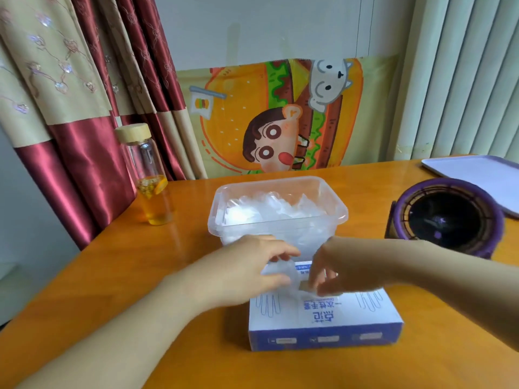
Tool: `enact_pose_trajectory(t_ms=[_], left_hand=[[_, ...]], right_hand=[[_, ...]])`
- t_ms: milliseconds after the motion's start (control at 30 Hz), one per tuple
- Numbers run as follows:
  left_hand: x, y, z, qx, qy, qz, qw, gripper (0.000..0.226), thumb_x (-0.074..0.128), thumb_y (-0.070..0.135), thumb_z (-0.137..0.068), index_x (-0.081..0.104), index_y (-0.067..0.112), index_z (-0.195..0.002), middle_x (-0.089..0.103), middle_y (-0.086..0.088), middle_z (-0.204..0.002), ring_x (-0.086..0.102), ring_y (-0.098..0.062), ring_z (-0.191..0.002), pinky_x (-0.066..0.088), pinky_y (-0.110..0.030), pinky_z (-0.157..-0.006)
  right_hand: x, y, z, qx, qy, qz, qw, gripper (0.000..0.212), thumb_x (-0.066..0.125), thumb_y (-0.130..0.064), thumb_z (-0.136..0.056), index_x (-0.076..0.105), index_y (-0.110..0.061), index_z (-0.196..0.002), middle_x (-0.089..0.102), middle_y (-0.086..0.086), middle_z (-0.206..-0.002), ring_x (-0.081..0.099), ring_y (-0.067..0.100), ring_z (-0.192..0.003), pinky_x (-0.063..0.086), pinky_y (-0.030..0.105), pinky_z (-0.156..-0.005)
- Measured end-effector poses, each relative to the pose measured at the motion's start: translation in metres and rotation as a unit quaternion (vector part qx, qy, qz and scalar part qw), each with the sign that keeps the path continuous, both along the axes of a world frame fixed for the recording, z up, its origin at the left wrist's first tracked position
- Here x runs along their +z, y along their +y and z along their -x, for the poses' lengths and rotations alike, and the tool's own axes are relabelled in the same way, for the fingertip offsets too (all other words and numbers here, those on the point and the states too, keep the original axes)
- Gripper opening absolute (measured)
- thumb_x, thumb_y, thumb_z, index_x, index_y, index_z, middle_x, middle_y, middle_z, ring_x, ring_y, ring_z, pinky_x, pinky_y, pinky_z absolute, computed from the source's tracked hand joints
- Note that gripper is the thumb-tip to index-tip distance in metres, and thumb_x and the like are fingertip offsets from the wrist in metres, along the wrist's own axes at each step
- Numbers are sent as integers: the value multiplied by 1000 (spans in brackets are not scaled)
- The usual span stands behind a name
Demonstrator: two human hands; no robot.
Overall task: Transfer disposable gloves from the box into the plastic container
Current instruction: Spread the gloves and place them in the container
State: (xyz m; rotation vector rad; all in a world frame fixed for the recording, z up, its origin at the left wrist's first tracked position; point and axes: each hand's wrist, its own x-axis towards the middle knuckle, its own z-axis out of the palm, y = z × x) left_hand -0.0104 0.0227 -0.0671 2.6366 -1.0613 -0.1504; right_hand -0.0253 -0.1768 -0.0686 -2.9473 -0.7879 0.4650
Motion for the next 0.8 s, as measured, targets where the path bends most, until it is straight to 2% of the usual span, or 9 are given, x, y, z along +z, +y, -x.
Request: enact_pose_trajectory(t_ms=[67, 100, 233, 367, 433, 533, 633, 700, 800], left_hand=[[-18, -7, 1, 26, -18, -37, 999, 56, 58, 42, -92, 37, 35, -144, 48, 16, -135, 45, -3, -122, 37, -21, -102], [-23, -9, 0, 44, -27, -25, 998, 54, 58, 40, -92, 39, 33, -143, 51, 14, -130, 47, -6, -119, 39, -22, -99], [-21, -11, -5, 86, -31, 94, 991, 9, 58, 23, -93, 65, 27, -97, 60, 16, -90, 57, -3, -86, 43, -11, -73], [-9, -17, 2, 89, 8, 221, 971, 14, 59, 23, -93, 61, 33, -83, 62, 17, -85, 56, 2, -81, 41, -3, -68], [-11, -22, 3, 94, 25, 270, 958, 13, 58, 22, -94, 61, 31, -84, 62, 16, -85, 56, 3, -83, 41, -4, -71], [-17, -23, 4, 124, 90, 303, 941, 7, 53, 33, -96, 56, 31, -102, 59, 16, -104, 55, 1, -97, 42, -9, -78], [-35, -22, 9, 130, 143, 233, 953, 49, 58, 49, -89, 35, 42, -132, 46, 17, -131, 50, -5, -118, 43, -15, -86], [-43, -22, 11, 144, 128, 206, 959, 62, 62, 49, -86, 27, 47, -137, 47, 15, -133, 56, -9, -114, 48, -16, -79], [-48, -23, 7, 164, 97, 238, 952, 32, 60, 41, -91, 47, 40, -120, 56, 18, -121, 60, -1, -94, 52, -15, -70]], right_hand=[[-12, -1, 3, -13, -2, -9, 1000, 25, 55, -33, -94, 66, -32, -116, 67, -13, -111, 57, 0, -84, 41, 9, -70], [-15, -1, 4, -24, -8, -25, 999, 25, 55, -32, -94, 65, -32, -117, 67, -13, -111, 59, 2, -86, 44, 12, -73], [-15, -3, 3, -69, -50, -119, 989, 29, 62, -41, -88, 63, -28, -114, 65, -15, -103, 62, 7, -87, 51, 19, -76], [-12, 2, -2, -92, -59, -243, 964, 25, 67, -40, -84, 63, -26, -105, 62, -19, -90, 63, 3, -80, 50, 16, -71], [-15, 7, -5, -112, -48, -297, 947, 16, 64, -31, -88, 67, -15, -90, 67, -11, -78, 66, 9, -70, 53, 18, -67], [-20, 6, -7, -158, 6, -374, 914, 23, 61, -24, -91, 67, -2, -87, 71, 5, -79, 70, 18, -71, 59, 33, -74], [-25, 4, -5, -160, 11, -406, 900, 20, 58, -23, -93, 71, -8, -91, 70, 1, -79, 66, 8, -68, 59, 29, -72], [-26, 5, -4, -157, -32, -402, 902, 21, 57, -27, -93, 72, -13, -95, 70, -4, -80, 66, 6, -68, 58, 25, -71], [-21, 2, -4, -163, -51, -409, 896, 28, 55, -34, -92, 71, -12, -101, 70, -3, -89, 68, 9, -74, 58, 27, -73]])
